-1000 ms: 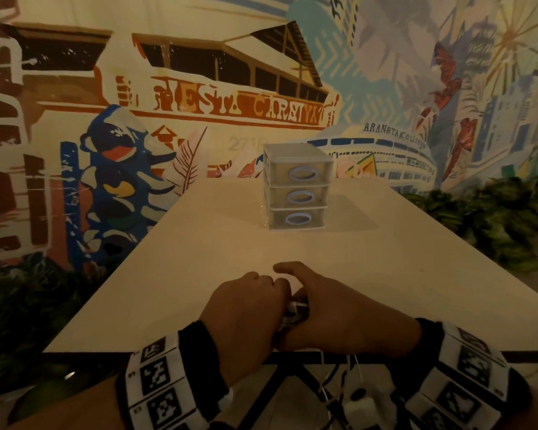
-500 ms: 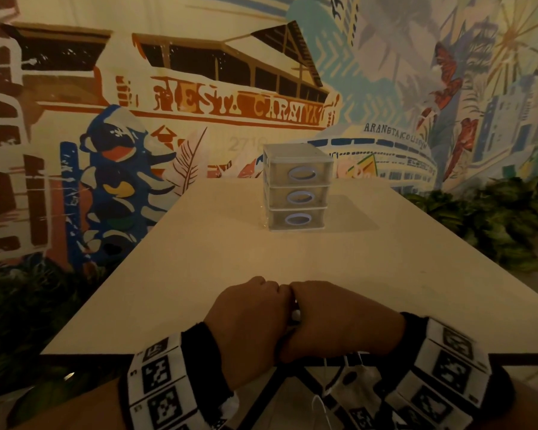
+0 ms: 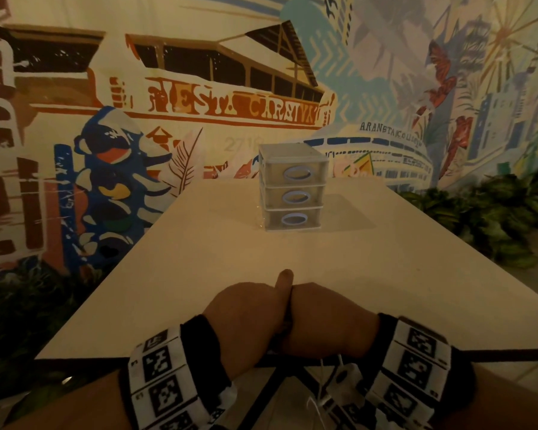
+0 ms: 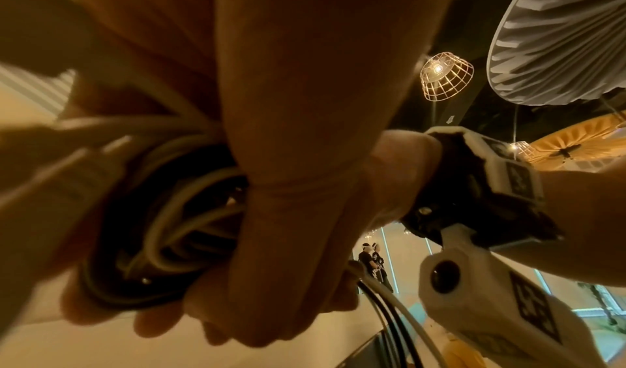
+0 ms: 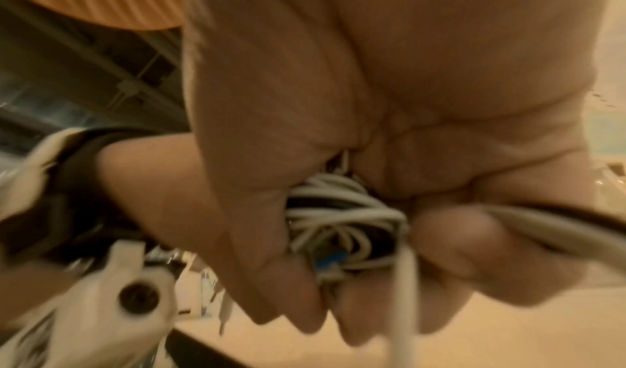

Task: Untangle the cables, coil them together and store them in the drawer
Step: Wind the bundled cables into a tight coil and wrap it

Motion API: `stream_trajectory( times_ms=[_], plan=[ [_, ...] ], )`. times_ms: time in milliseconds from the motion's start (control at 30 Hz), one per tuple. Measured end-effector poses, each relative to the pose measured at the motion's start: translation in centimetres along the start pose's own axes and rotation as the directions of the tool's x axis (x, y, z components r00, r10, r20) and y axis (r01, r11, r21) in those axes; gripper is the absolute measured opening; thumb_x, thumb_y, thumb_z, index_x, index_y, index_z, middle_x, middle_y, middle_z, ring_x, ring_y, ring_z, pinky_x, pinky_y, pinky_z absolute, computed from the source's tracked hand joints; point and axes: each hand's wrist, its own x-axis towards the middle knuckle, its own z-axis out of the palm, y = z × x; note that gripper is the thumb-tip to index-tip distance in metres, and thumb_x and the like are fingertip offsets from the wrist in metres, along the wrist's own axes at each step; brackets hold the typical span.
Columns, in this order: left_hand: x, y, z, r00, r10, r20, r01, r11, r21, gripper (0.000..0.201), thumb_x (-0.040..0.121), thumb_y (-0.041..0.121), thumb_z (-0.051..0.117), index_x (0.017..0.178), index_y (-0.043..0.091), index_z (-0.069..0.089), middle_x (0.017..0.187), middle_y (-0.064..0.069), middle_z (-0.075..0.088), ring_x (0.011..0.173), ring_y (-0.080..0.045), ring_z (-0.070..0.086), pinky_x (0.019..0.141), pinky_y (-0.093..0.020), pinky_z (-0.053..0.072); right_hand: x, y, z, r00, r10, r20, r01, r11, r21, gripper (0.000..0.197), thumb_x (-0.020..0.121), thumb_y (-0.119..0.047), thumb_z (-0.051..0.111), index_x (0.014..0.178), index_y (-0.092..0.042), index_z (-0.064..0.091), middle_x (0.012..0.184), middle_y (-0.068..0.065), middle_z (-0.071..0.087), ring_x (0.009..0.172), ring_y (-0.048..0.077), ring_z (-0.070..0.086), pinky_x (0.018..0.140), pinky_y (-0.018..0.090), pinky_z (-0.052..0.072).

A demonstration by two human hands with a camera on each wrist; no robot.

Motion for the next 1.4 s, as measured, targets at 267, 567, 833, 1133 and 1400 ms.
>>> stream_trajectory(
  times_ms=[267,567,833,1133,1400],
  plan=[
    [0.1,-2.7,0.2,0.993,0.095,-0.065,-0.106,0.976,-0.188,0.11,0.08,0.045,0.068,0.151,0.043,-0.015,0.12,0.012,0.054,0.096,-0.005,0.057,0.083,-0.024,0.05,-0.7,1.6,-0.3,0.995,0.081,-0.061,-0.069,0.98,0.184,0.032,0.089,-0.039,0.066,0.093,-0.008,0.071,0.091,0.01,0.071,0.075,0.017,0.063,0.066,0.026,0.047],
    [-0.6,-5.7,0.3,0.972,0.231,0.045,-0.047,0.377,-0.925,0.116,0.07,0.022,0.087,0.154,0.038,0.007,0.147,0.003,0.048,0.134,-0.019,0.048,0.109,-0.05,0.042,-2.4,1.8,-1.8,0.996,0.03,-0.08,0.013,0.87,0.492,0.012,0.084,-0.022,0.071,0.073,-0.026,0.068,0.07,-0.002,0.071,0.062,0.016,0.07,0.065,0.025,0.057],
    [-0.8,-6.0,1.6,0.996,0.083,0.032,0.031,0.021,-0.999,0.075,0.08,0.069,0.06,0.144,0.031,0.047,0.151,-0.007,0.044,0.137,-0.03,0.044,0.109,-0.051,0.041,-2.7,2.1,-2.2,0.997,0.014,-0.076,0.037,0.785,0.619,0.008,0.09,-0.012,0.07,0.082,-0.008,0.072,0.068,-0.004,0.071,0.056,0.011,0.064,0.054,0.013,0.045],
    [0.0,-3.1,4.1,0.997,0.042,-0.061,-0.067,0.168,-0.983,0.063,0.086,0.031,0.069,0.14,0.026,0.036,0.135,0.021,0.056,0.127,-0.008,0.054,0.1,-0.021,0.046,-2.3,0.9,-2.0,0.992,-0.07,-0.1,0.115,0.811,0.573,0.033,0.095,-0.008,0.063,0.07,-0.028,0.066,0.061,-0.014,0.067,0.058,0.005,0.064,0.064,0.015,0.047],
    [0.0,-2.3,4.8,0.965,0.017,-0.261,-0.259,0.21,-0.943,0.097,0.072,0.056,0.078,0.147,0.013,0.034,0.133,-0.001,0.059,0.129,-0.021,0.052,0.107,-0.03,0.042,-2.3,0.8,-0.8,0.971,-0.079,-0.227,0.215,0.704,0.677,0.02,0.087,-0.031,0.064,0.103,-0.021,0.071,0.094,0.002,0.074,0.082,0.027,0.072,0.074,0.033,0.058]
  ],
)
